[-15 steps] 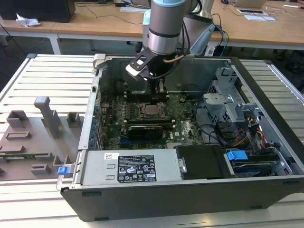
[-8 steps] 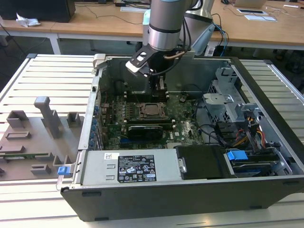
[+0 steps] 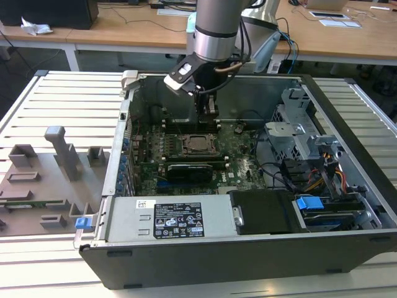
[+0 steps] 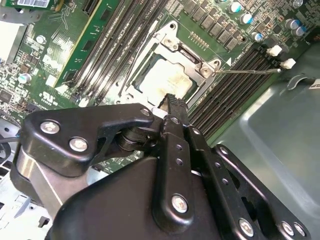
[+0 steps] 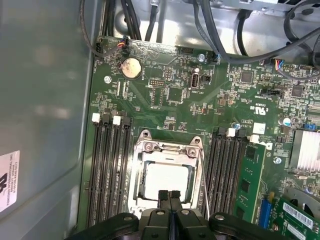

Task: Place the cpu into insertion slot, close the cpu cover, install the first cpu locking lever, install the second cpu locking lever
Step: 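Close the cpu cover, then install the first cpu locking lever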

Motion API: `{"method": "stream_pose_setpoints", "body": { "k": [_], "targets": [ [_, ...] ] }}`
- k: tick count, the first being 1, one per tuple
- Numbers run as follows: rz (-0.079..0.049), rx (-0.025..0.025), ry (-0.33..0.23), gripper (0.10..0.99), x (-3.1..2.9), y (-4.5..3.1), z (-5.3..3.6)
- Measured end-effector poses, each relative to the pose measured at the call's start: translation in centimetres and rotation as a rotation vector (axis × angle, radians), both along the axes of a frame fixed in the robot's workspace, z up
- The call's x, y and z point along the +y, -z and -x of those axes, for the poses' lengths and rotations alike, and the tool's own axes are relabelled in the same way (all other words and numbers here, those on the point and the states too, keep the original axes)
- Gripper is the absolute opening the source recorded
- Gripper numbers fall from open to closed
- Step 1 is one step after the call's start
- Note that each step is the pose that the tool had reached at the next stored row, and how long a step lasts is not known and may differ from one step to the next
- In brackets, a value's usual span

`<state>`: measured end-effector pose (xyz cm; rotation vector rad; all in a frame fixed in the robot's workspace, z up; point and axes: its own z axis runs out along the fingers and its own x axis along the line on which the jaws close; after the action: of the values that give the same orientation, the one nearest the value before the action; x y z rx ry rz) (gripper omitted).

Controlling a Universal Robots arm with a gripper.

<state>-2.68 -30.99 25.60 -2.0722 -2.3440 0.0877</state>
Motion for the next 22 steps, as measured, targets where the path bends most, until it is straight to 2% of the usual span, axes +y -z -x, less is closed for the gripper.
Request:
{"method": "stream_pose_setpoints", "body": {
  "k": [5, 16, 18, 22],
  "targets": [
    [0.0, 0.0, 0.0, 0.106, 0.0, -0.67, 0.0],
    [0.0, 0.0, -0.006, 0.106, 0.0, -0.74, 0.0],
    [0.0, 0.0, -0.086, 0.106, 0.0, -0.74, 0.0],
    [0.0, 0.0, -0.171, 0.106, 0.0, -0.74, 0.0]
  ]
}}
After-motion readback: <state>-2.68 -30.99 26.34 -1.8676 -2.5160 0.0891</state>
